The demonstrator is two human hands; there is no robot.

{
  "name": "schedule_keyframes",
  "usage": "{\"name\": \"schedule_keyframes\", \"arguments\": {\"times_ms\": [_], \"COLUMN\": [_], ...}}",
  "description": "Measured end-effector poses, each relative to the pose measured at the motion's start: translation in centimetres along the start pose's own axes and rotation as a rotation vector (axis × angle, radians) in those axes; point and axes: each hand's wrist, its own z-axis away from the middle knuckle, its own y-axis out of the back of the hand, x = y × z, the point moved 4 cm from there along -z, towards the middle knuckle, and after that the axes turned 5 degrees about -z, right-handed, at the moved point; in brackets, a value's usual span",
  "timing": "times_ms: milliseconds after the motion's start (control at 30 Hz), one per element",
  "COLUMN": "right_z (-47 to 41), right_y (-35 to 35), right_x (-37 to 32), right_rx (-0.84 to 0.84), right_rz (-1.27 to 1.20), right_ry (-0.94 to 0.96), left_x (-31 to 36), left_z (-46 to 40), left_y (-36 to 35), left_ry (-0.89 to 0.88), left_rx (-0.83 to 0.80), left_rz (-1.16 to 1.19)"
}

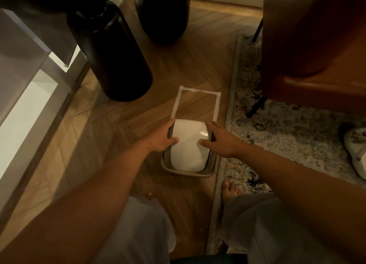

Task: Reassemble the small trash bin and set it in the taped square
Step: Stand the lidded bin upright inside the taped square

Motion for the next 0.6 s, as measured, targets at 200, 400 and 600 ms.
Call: {"name": "schedule_keyframes", "arguments": {"times_ms": [200,400,600], "right_z": [-0.1,0.1,1.0], "right_y": [-0.2,-0.3,-0.4], "right_x": [0.0,0.0,0.6], "right_rx": [0.006,0.009,-0.002], "right_rz": [-0.04,-0.057,-0.083], "right_ry": [-0.03,-0.04,-0.09], "left_x": [-0.2,0.1,-0.2], "left_z": [0.3,0.8,1.6], "left_y": [-0.2,-0.4,-0.5], "left_ry": [0.018,0.0,-0.004], "left_rx": [-0.003,-0.002,-0.036], "left_rz": [-0.002,0.023,0.077]}}
